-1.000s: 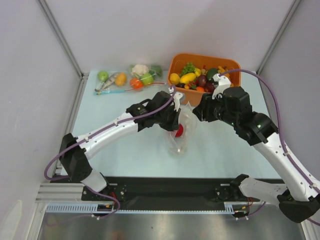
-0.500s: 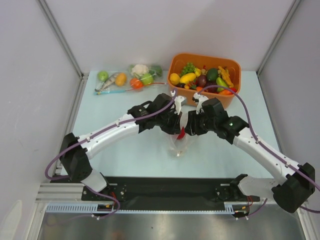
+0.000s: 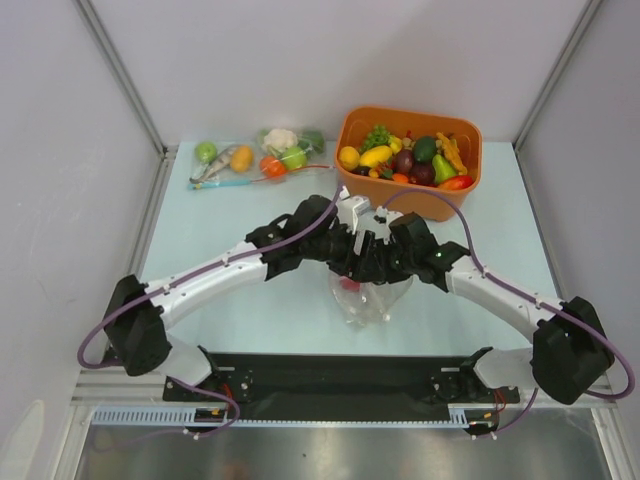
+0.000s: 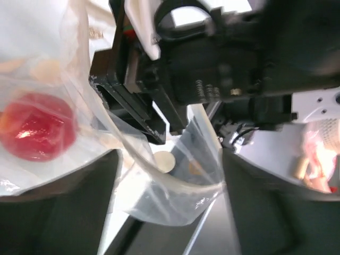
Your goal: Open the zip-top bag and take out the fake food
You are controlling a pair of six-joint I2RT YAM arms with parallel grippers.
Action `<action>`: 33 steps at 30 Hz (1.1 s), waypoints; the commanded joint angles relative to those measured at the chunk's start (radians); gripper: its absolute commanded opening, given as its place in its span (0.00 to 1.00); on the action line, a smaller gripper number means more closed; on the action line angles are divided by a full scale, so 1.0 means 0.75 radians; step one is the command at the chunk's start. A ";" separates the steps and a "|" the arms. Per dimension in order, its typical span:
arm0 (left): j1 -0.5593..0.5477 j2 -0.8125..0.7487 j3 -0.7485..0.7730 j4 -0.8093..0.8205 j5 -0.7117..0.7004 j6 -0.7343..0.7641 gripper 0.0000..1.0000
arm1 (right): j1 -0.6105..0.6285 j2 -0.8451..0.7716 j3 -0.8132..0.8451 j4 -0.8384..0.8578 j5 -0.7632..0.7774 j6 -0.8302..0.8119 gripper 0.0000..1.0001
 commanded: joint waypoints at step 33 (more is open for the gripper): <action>0.247 0.320 -0.276 0.384 -0.134 -0.088 0.97 | -0.004 0.057 -0.035 0.265 -0.075 -0.032 0.51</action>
